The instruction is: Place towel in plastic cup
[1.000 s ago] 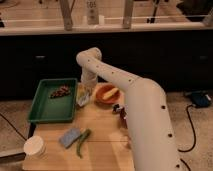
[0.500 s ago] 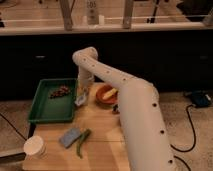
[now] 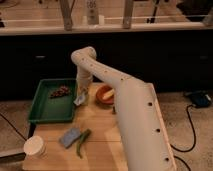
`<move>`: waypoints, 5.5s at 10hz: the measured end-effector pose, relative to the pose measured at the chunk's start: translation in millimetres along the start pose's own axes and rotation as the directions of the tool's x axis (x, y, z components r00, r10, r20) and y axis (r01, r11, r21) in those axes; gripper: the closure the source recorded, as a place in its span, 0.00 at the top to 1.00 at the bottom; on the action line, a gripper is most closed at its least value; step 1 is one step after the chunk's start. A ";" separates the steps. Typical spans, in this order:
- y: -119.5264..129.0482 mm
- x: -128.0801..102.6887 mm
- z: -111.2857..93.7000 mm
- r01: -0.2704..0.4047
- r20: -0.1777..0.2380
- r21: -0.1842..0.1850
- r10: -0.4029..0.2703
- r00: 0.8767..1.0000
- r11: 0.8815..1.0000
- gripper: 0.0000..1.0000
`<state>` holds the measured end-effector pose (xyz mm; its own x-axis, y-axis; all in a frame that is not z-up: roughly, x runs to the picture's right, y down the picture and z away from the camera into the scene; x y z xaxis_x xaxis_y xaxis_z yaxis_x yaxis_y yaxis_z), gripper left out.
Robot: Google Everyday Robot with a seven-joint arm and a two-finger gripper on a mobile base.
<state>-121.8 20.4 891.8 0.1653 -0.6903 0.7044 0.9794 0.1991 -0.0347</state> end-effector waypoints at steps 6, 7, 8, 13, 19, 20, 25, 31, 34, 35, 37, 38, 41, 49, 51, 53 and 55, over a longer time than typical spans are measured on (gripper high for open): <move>-0.3 4.4 -0.7 -0.001 0.011 0.008 0.001 1.000 1.000 0.43; -0.9 5.0 -0.4 0.000 0.014 0.009 0.000 1.000 1.000 0.56; -0.8 5.3 -0.4 0.000 0.016 0.010 0.000 1.000 1.000 0.65; -0.1 6.1 0.8 0.001 0.024 0.006 -0.001 1.000 1.000 0.80; 2.3 4.2 2.6 0.002 0.035 0.003 -0.003 0.999 1.000 0.80; 2.6 4.1 2.7 0.003 0.036 0.003 -0.003 0.999 1.000 0.80; 5.5 6.4 2.4 -0.005 0.038 -0.003 0.005 0.999 1.000 0.80; 5.4 6.1 3.4 -0.007 0.041 -0.010 0.007 0.999 1.000 0.80; 5.3 6.3 3.4 -0.007 0.040 -0.009 0.007 0.999 1.000 0.80; 5.5 6.5 3.4 -0.007 0.039 -0.010 0.007 0.999 1.000 0.80; 5.5 6.6 3.5 -0.007 0.039 -0.010 0.007 0.999 1.000 0.80; 5.4 6.6 3.5 -0.007 0.039 -0.009 0.007 0.999 1.000 0.80; 5.4 6.6 3.4 -0.007 0.039 -0.009 0.007 0.999 1.000 0.80; 5.3 6.7 3.4 -0.007 0.039 -0.009 0.007 0.999 1.000 0.80; 5.3 6.7 3.5 -0.007 0.039 -0.009 0.007 0.999 1.000 0.80; 5.2 6.7 3.5 -0.007 0.039 -0.009 0.007 0.999 1.000 0.80; 4.9 6.6 3.5 -0.006 0.039 -0.009 0.007 0.999 1.000 0.80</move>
<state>-116.3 19.2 898.8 0.1671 -0.6615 0.7311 0.9793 0.1972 -0.0455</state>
